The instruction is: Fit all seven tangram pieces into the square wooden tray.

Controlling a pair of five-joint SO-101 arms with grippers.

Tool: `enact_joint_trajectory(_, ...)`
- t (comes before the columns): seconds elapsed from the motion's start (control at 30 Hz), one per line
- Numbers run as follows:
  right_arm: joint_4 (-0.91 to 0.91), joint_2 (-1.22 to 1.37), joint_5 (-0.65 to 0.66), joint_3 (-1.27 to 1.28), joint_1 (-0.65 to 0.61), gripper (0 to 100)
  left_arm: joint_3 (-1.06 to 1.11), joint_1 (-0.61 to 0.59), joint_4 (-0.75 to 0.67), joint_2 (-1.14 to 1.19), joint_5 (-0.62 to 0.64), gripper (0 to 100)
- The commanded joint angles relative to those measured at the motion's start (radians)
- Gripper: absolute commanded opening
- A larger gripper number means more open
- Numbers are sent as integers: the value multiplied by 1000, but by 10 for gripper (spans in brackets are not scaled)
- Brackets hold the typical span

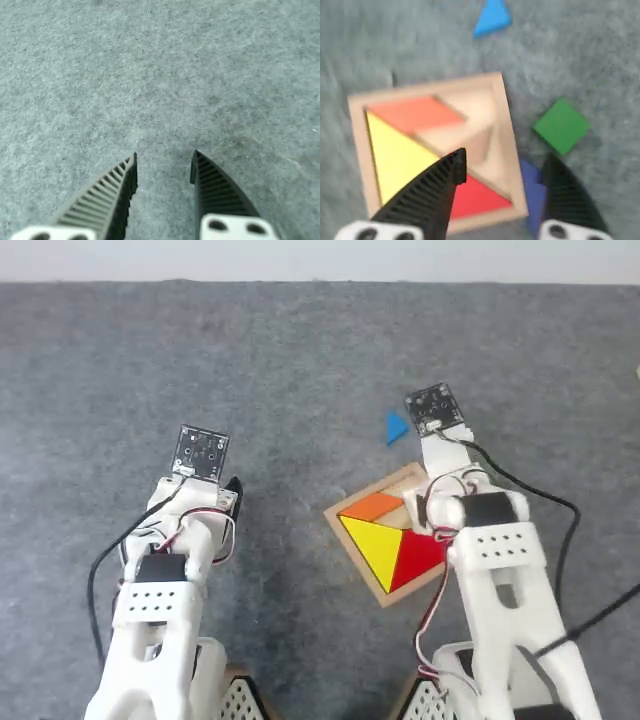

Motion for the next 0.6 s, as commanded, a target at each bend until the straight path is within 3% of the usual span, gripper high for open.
enact_joint_trajectory(0.0, 35, 62, 253, -95, 44, 111, -2, 6, -18, 3, -8, 174)
enact_joint_trajectory(0.2, -42, 274, 362, -103, 28, 112, 5, 2, -18, 3, -8, 174)
enact_joint_trajectory(0.57, -205, 486, 275, -104, 62, 112, 8, 6, -18, 3, -8, 174)
